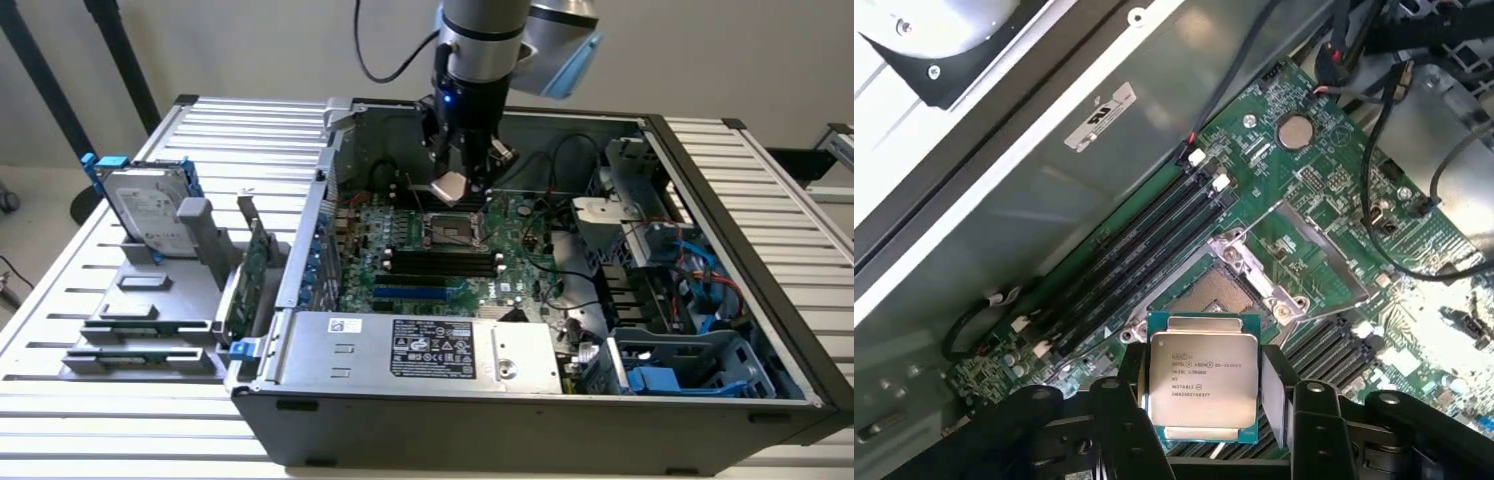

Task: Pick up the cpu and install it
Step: 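Place the cpu into insertion slot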

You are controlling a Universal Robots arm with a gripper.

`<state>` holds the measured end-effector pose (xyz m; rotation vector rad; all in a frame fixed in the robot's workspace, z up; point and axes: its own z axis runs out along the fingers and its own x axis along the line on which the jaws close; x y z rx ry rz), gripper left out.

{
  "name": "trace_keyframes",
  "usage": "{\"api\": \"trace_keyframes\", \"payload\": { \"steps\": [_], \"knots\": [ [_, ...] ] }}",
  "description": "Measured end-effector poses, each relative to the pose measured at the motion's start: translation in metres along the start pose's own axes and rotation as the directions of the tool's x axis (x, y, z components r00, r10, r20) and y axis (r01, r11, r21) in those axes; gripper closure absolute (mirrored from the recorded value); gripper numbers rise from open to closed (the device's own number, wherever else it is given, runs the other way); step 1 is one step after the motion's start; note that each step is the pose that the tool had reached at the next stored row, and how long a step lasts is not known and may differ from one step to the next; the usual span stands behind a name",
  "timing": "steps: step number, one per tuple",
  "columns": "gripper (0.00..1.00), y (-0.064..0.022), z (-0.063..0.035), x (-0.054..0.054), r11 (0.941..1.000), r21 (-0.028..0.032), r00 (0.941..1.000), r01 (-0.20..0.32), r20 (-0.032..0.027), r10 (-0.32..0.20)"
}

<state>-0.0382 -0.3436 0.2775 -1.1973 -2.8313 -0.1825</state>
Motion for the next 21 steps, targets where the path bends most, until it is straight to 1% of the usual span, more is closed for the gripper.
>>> {"api": "trace_keyframes", "payload": {
  "steps": [3,5,8,11,13,16,19,21],
  "knots": [
    [0.45,-0.0001,0.0005,0.0000,0.9990,0.0049,0.9990,-0.044,-0.0052,0.044],
    [0.45,-0.0001,0.0009,-0.0001,0.9972,0.0055,0.9972,-0.074,-0.0063,0.074],
    [0.45,-0.0001,0.0017,-0.0002,0.9920,0.0019,0.9920,-0.126,-0.0041,0.126],
    [0.45,-0.0002,0.0025,-0.0003,0.9838,-0.0034,0.9838,-0.179,-0.0011,0.179],
    [0.45,-0.0002,0.0030,-0.0003,0.9767,-0.0070,0.9767,-0.214,0.0008,0.214],
    [0.45,-0.0003,0.0039,-0.0004,0.9633,-0.0131,0.9634,-0.268,0.0036,0.268],
    [0.45,-0.0004,0.0050,-0.0005,0.9475,-0.0196,0.9476,-0.319,0.0061,0.319],
    [0.45,-0.0005,0.0061,-0.0006,0.9353,-0.0242,0.9355,-0.353,0.0076,0.353]
  ]
}}
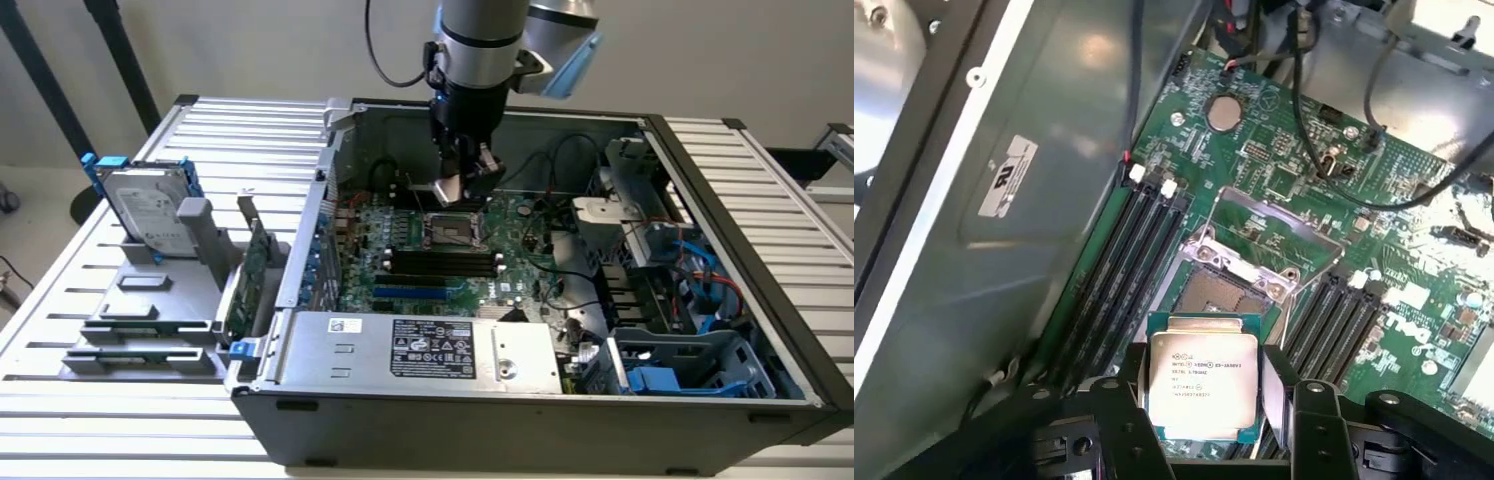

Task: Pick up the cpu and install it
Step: 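Place the cpu into insertion slot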

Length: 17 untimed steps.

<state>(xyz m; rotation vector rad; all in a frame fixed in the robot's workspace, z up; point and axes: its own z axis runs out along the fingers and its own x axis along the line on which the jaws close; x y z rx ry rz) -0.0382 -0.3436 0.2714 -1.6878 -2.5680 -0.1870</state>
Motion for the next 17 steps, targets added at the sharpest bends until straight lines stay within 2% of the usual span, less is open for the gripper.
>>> {"api": "trace_keyframes", "payload": {
  "steps": [4,9,13,17],
  "knots": [
    [0.45,-0.0002,0.0030,0.000,0.9973,-0.0087,0.9973,-0.073,0.0048,0.073],
    [0.45,-0.0005,0.0071,-0.001,0.9867,-0.0201,0.9868,-0.161,0.0095,0.161],
    [0.45,-0.0007,0.0105,-0.001,0.9723,-0.0295,0.9726,-0.232,0.0126,0.232],
    [0.45,-0.0010,0.0139,-0.002,0.9529,-0.0391,0.9533,-0.301,0.0149,0.302]
  ]
}}
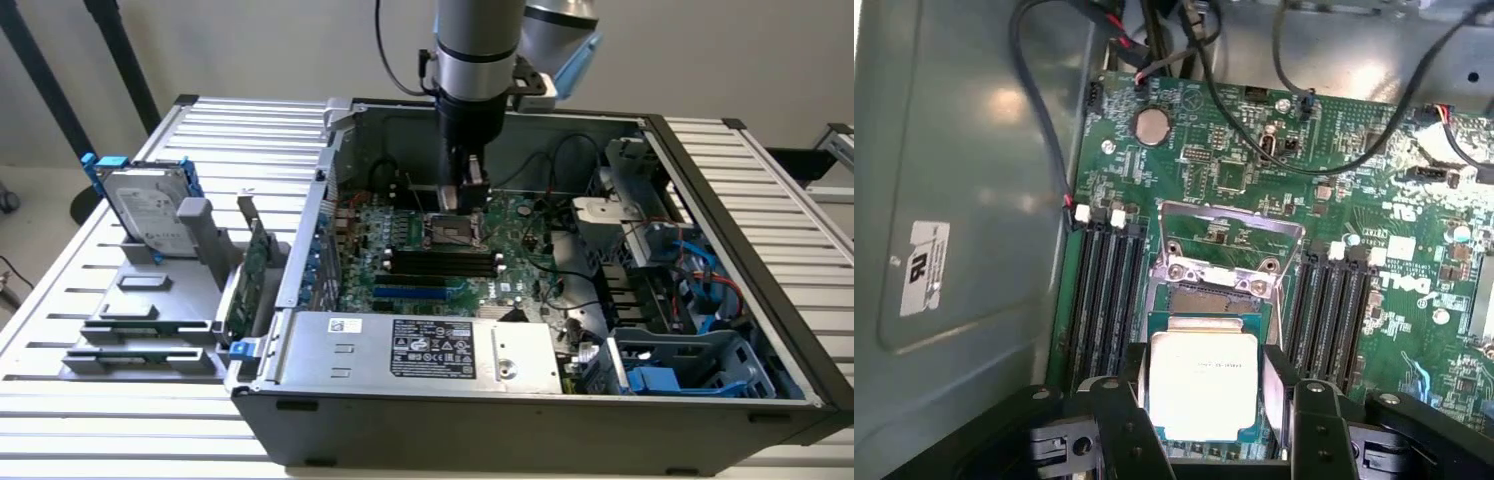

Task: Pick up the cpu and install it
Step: 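Place the cpu into insertion slot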

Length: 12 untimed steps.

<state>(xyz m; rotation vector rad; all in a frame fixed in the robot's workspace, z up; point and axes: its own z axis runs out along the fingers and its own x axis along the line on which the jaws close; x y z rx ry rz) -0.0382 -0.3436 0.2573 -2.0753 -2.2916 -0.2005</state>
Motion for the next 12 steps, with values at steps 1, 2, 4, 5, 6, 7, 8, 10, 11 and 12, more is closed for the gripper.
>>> {"api": "trace_keyframes", "payload": {
  "steps": [1,2,4,5,6,7,8,10,11,12],
  "knots": [
    [0.45,-0.0001,0.0010,0.000,0.9998,-0.0023,0.9998,-0.019,0.0013,0.019],
    [0.45,-0.0001,0.0022,0.000,0.9993,-0.0045,0.9993,-0.036,0.0023,0.036],
    [0.45,-0.0004,0.0049,-0.001,0.9978,-0.0081,0.9978,-0.066,0.0046,0.066],
    [0.45,-0.0006,0.0062,-0.001,0.9971,-0.0092,0.9971,-0.076,0.0061,0.076],
    [0.45,-0.0008,0.0075,-0.001,0.9967,-0.0098,0.9967,-0.080,0.0077,0.080],
    [0.45,-0.0010,0.0088,-0.001,0.9966,-0.0100,0.9966,-0.082,0.0105,0.082],
    [0.45,-0.0011,0.0099,-0.001,0.9966,-0.0100,0.9965,-0.082,0.0133,0.082],
    [0.45,-0.0012,0.0116,-0.001,0.9966,-0.0096,0.9964,-0.082,0.0212,0.082],
    [0.45,-0.0012,0.0123,-0.001,0.9966,-0.0094,0.9963,-0.082,0.0258,0.082],
    [0.45,-0.0013,0.0130,-0.001,0.9966,-0.0090,0.9961,-0.082,0.0311,0.082]
  ]
}}
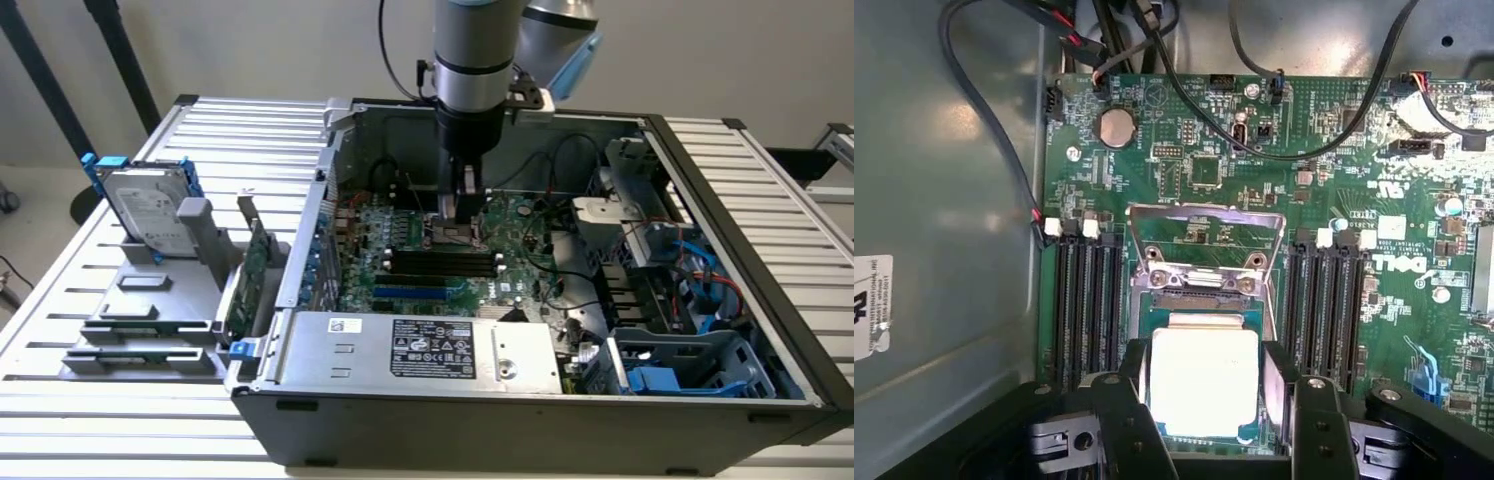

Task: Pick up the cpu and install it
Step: 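Place the cpu into insertion slot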

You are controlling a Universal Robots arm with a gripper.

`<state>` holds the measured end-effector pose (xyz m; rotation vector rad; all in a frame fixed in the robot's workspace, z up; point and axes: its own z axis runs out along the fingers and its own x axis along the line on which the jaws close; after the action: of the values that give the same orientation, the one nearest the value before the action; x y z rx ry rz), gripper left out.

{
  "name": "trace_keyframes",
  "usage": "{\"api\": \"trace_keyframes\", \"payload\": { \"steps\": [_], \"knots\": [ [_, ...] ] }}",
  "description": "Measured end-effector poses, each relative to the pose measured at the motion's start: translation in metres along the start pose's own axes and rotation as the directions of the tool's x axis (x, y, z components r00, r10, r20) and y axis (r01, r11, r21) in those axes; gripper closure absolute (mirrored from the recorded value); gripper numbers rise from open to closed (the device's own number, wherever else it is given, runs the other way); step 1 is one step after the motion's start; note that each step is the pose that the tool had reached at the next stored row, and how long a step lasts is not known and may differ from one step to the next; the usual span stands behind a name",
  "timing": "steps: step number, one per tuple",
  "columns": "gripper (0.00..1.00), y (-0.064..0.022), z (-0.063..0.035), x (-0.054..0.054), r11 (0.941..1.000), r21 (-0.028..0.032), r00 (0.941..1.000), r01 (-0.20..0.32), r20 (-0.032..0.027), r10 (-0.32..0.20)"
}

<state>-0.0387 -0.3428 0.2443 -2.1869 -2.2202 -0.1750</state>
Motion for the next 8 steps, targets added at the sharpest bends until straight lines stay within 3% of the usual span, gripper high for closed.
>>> {"api": "trace_keyframes", "payload": {
  "steps": [4,8],
  "knots": [
    [0.45,-0.0002,0.0030,0.0002,1.0000,0.0017,0.9999,-0.001,0.0162,0.001],
    [0.45,-0.0005,0.0074,0.0001,1.0000,0.0049,0.9998,-0.004,0.0213,0.004]
  ]
}}
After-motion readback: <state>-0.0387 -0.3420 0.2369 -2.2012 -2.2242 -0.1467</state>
